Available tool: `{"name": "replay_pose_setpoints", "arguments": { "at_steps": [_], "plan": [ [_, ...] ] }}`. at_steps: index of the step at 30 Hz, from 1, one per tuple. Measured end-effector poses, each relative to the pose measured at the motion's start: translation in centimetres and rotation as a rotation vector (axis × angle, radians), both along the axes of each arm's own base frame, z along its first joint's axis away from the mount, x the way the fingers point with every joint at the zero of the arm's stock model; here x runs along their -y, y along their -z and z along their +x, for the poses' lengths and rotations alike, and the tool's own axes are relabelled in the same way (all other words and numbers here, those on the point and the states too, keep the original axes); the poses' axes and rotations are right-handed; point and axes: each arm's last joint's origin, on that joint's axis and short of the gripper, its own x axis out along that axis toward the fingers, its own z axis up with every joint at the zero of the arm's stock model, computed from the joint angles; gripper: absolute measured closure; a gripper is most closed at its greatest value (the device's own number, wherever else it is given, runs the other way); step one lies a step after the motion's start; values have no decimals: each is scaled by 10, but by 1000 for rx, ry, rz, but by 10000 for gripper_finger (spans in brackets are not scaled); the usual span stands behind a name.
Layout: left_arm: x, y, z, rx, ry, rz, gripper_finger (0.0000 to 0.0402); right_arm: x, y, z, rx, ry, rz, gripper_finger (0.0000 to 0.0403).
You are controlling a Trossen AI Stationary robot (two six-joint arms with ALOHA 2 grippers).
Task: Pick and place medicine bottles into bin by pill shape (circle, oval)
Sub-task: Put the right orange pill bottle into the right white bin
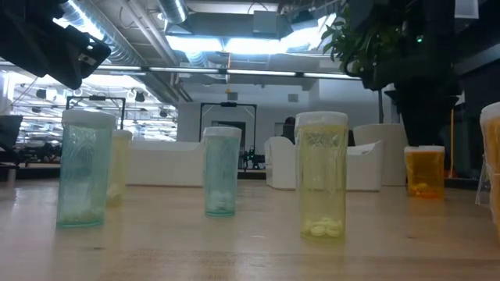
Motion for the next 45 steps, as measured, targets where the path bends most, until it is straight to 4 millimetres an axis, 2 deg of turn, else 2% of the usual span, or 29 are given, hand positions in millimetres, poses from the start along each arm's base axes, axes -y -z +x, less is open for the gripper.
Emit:
{"name": "replay_pose_setpoints", "arguments": {
  "at_steps": [26, 32, 36, 45],
  "plan": [
    [0, 0, 0, 0, -1, -1, 261, 0, 0, 3, 11, -41, 53, 128],
    [0, 0, 0, -1, -4, -5, 261, 2, 19, -6, -22, -37, 49, 128],
    [0, 0, 0, -1, -5, -5, 261, 1, 30, -6, 27, -30, 56, 128],
    [0, 0, 0, -1, -5, -4, 261, 2, 32, -5, 42, -63, 48, 129]
  ]
}}
